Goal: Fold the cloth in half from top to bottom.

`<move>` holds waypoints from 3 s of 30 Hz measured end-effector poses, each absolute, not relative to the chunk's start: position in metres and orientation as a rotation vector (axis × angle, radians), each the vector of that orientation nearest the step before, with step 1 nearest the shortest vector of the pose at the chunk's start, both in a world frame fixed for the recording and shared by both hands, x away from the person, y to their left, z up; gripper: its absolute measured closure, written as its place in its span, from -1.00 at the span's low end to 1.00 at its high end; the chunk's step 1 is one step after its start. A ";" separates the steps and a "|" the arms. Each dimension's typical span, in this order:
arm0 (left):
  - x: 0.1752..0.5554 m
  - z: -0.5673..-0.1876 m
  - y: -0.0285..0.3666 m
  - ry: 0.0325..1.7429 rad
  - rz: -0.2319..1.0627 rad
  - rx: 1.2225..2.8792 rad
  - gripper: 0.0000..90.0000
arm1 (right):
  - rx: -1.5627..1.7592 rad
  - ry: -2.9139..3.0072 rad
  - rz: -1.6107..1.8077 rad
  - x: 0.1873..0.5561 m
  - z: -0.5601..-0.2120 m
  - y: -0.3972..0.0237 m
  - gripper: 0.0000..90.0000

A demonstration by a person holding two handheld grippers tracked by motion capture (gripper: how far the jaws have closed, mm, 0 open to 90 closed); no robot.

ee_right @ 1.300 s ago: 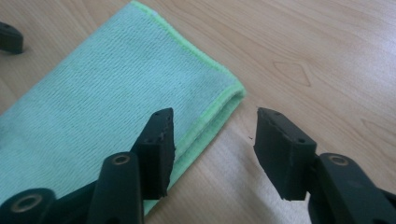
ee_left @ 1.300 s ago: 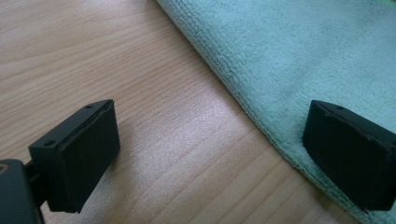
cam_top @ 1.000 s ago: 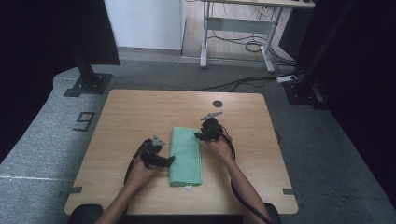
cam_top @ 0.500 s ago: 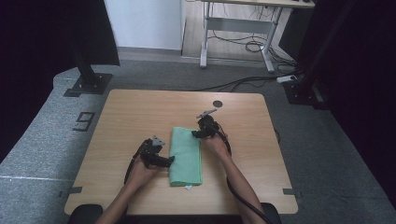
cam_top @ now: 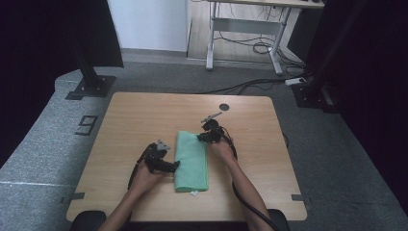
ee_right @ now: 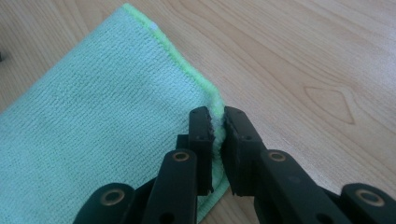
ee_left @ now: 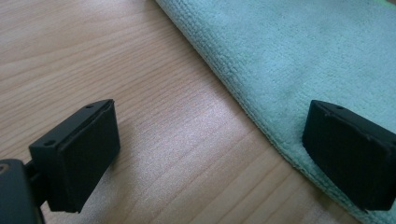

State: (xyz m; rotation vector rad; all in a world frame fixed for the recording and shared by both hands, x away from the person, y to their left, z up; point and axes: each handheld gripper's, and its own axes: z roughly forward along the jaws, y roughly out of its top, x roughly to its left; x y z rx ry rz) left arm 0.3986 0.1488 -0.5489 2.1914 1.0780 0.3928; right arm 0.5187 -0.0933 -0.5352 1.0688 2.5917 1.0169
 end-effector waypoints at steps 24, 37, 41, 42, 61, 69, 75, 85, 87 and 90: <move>0.401 -0.549 0.150 1.066 0.388 2.195 -0.92 | 0.952 2.527 1.091 0.498 -0.494 -0.098 0.82; 0.400 -0.549 0.149 1.074 0.392 2.196 -0.92 | 0.887 2.528 1.212 0.470 -0.466 -0.113 0.82; 0.400 -0.549 0.149 1.075 0.393 2.196 -0.92 | 0.865 2.535 1.232 0.460 -0.462 -0.115 0.82; 0.400 -0.549 0.149 1.076 0.393 2.195 -0.92 | 0.860 2.538 1.233 0.457 -0.461 -0.116 0.82; 0.400 -0.549 0.149 1.079 0.395 2.194 -0.92 | 0.745 2.595 1.298 0.397 -0.461 -0.129 0.82; 0.400 -0.549 0.149 1.079 0.395 2.194 -0.92 | 0.748 2.638 1.314 0.378 -0.479 -0.132 0.82; 0.400 -0.549 0.149 1.080 0.396 2.193 -0.92 | 0.741 2.671 1.295 0.366 -0.494 -0.131 0.81; 0.400 -0.549 0.149 1.081 0.397 2.190 -0.92 | 0.741 2.730 1.240 0.352 -0.517 -0.130 0.79; 0.400 -0.549 0.149 1.080 0.396 2.191 -0.92 | 0.741 2.737 1.228 0.351 -0.521 -0.129 0.78; 0.400 -0.549 0.149 1.078 0.395 2.191 -0.93 | 0.733 2.755 1.187 0.349 -0.525 -0.127 0.76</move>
